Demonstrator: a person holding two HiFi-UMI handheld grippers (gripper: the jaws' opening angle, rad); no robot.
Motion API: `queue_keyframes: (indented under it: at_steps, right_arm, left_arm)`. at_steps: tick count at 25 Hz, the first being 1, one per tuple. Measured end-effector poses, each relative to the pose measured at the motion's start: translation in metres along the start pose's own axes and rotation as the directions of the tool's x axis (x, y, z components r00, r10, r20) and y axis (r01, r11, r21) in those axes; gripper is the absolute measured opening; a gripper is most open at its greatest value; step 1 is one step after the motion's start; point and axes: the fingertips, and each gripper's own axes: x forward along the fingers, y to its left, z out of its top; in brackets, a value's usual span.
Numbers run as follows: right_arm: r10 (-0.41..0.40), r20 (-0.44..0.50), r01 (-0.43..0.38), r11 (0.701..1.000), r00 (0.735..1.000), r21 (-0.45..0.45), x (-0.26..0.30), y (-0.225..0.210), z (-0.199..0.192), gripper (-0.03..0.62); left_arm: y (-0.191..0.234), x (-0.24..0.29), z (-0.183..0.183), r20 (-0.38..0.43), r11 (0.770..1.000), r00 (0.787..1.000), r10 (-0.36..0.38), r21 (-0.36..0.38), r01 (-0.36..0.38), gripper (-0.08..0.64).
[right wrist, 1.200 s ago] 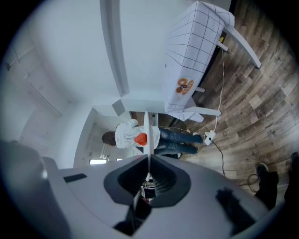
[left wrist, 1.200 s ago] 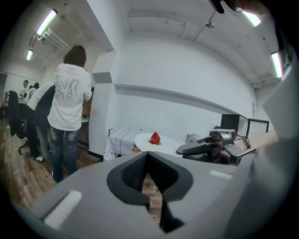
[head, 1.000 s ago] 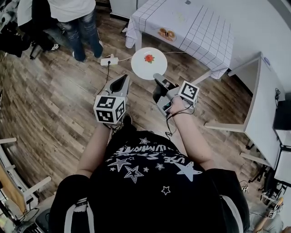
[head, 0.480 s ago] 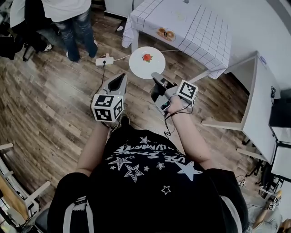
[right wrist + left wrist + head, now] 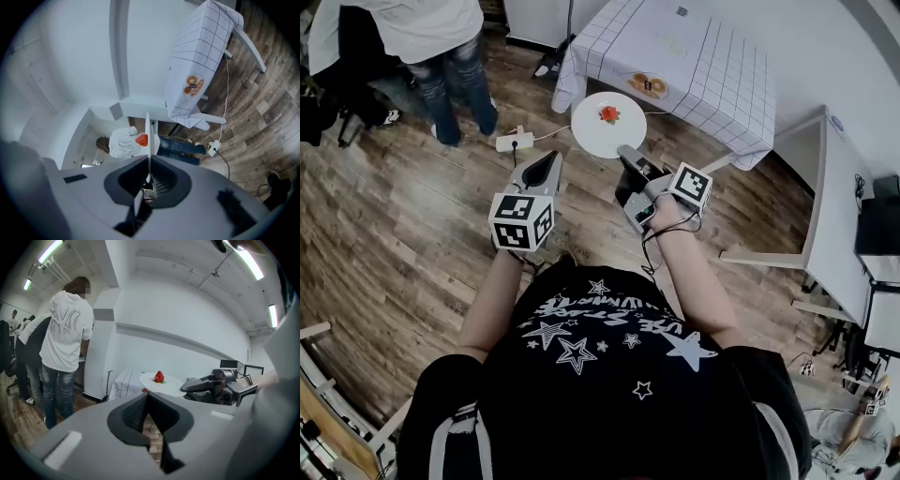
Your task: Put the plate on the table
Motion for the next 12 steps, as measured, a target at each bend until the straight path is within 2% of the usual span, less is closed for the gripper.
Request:
queue_keyframes:
  at_steps: [7,12]
  right_arm:
    - [-0.014,0.033,0.014,1.0,0.999,-0.001,0.02,0.004,-0.005,0.023]
    - [-0.03,0.047,0.03,1.0,0.998,0.01,0.024,0.005,0.001,0.023]
  left_arm:
    - [0.033,0.003,0.008,-0.004,1.0,1.0,-0.024,-0.004,0.024,0.009]
    - [0.042,0.005,0.011,-0.006,1.0,1.0,-0.021,-0.022,0.021,0.009]
